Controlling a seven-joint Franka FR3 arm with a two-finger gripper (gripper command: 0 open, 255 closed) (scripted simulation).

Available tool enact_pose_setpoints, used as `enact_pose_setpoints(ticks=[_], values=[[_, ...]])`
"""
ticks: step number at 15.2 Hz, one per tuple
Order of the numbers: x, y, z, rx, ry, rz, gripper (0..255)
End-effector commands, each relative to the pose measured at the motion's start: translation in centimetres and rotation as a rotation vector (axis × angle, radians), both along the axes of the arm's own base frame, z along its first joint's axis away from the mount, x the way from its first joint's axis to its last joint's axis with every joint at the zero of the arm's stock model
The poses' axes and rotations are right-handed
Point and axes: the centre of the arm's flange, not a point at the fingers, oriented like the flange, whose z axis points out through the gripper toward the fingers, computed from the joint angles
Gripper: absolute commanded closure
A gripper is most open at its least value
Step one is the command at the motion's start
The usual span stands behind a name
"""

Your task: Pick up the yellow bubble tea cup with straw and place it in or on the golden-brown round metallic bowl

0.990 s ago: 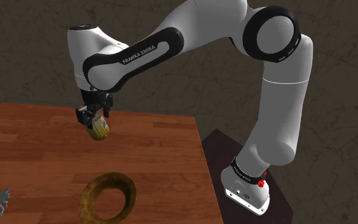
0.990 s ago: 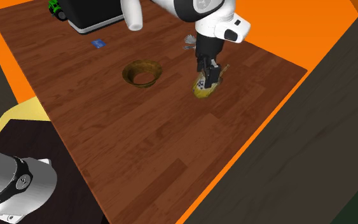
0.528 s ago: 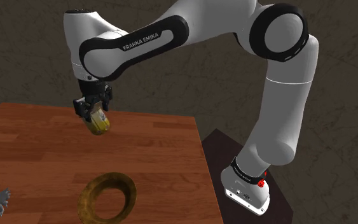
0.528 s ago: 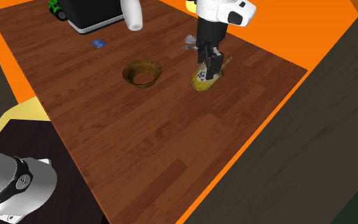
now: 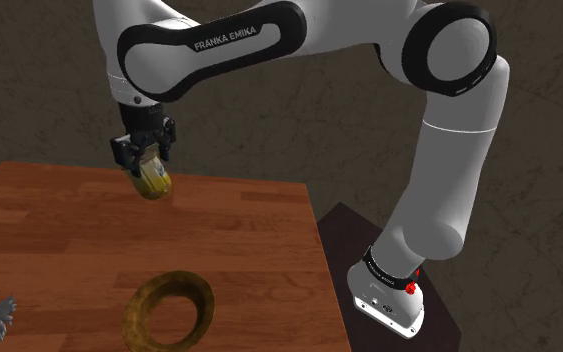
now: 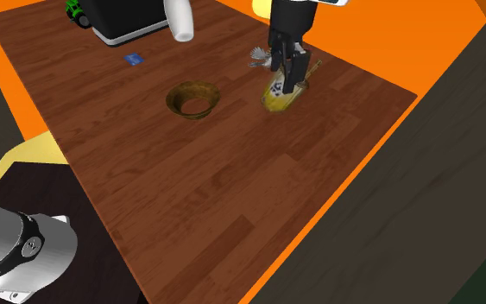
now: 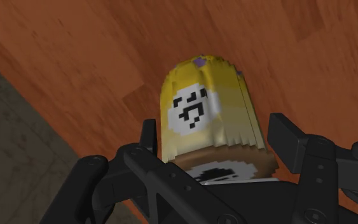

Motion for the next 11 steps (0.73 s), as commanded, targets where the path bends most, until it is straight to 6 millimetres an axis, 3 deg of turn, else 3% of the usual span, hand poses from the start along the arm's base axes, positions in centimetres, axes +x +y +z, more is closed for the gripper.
enact_pose_setpoints(ticks=[1, 11], values=[[-1.3, 0.5, 0.5, 0.000, 0.000, 0.000, 255], [-13.7, 5.0, 1.2, 0.000, 0.000, 0.000, 255]])
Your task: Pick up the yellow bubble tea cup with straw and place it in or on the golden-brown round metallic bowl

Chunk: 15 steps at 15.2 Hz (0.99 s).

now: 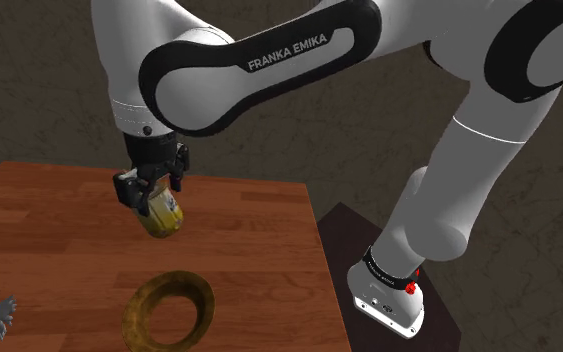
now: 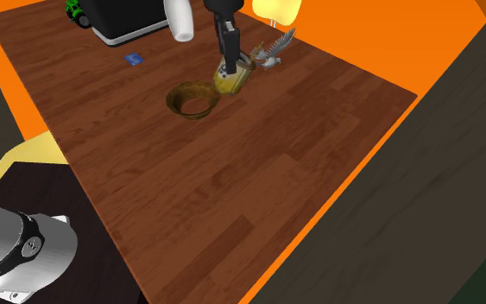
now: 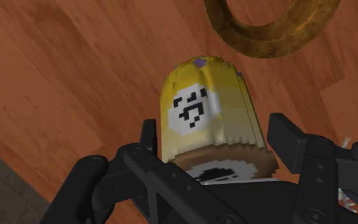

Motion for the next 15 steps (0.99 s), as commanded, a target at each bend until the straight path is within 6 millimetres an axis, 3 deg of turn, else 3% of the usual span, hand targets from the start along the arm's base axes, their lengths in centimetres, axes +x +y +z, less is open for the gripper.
enact_pose_setpoints(ticks=[1, 11, 15], values=[[-2.6, 1.1, 0.0, 0.000, -0.001, -0.001, 255], [-14.9, 5.6, 0.7, 0.000, -0.001, -0.001, 255], [-14.9, 5.6, -1.4, 0.000, -0.001, -0.001, 255]])
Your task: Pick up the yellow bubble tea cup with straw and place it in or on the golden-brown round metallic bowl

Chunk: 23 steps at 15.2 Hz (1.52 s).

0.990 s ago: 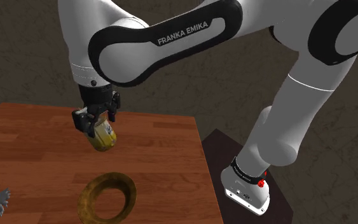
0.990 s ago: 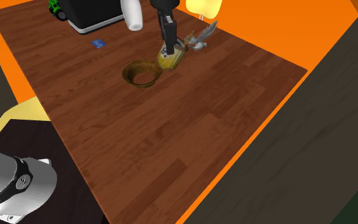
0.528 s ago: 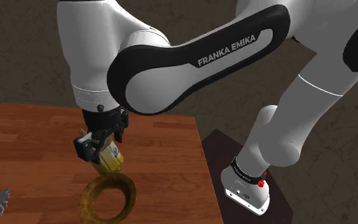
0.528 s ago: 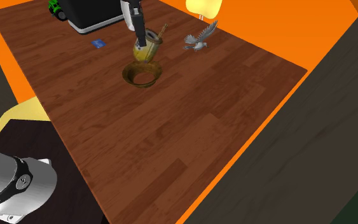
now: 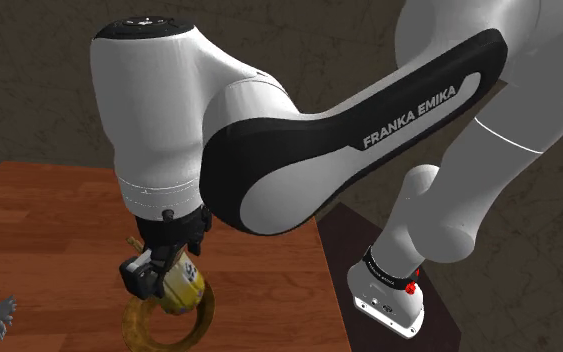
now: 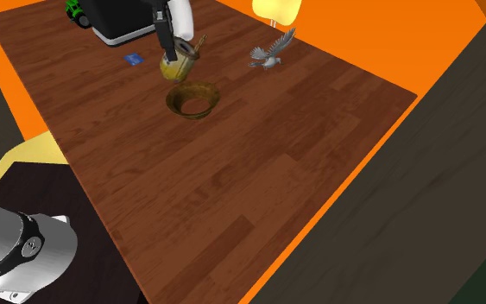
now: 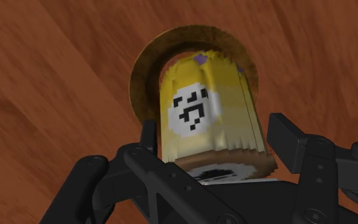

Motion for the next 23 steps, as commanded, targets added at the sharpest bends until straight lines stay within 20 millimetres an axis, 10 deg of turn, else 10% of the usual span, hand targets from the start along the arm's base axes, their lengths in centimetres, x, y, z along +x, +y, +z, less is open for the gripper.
enact_pose_setpoints(ticks=[1, 12, 20, 21, 23], values=[[-0.2, 0.0, -1.0, 0.001, -0.001, 0.000, 255], [-0.2, 0.0, -6.8, 0.001, -0.001, 0.000, 255], [-0.2, 0.0, -6.8, 0.001, -0.001, 0.000, 255], [-0.2, 0.0, -6.8, 0.001, -0.001, 0.000, 0], [-0.2, 0.0, -6.8, 0.001, -0.001, 0.000, 0]])
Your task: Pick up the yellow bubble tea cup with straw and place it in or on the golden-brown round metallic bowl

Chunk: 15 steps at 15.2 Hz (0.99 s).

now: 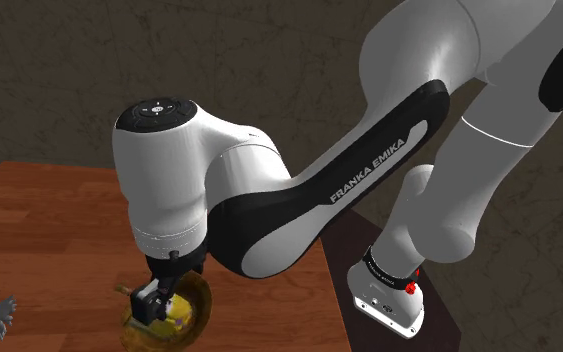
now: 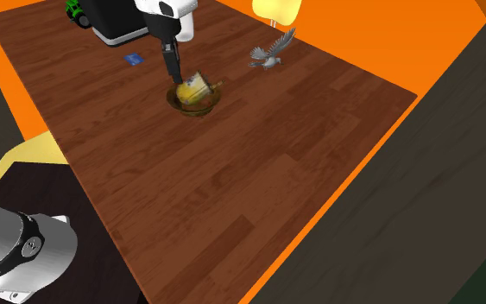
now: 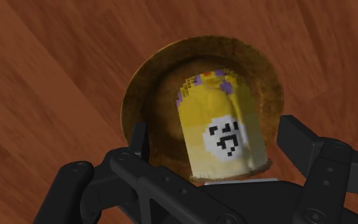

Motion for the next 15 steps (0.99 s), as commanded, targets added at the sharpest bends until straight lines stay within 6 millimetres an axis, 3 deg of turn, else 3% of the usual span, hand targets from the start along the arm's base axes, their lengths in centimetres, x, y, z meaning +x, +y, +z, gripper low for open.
enact_pose_setpoints(ticks=[1, 3, 7, 15], values=[[0.0, 0.0, 0.0, 0.000, 0.000, 0.000, 0], [0.0, 0.0, 0.0, 0.000, 0.000, 0.000, 0], [0.0, 0.0, 5.0, 0.000, 0.000, 0.000, 0], [0.0, 0.0, 5.0, 0.000, 0.000, 0.000, 0]])
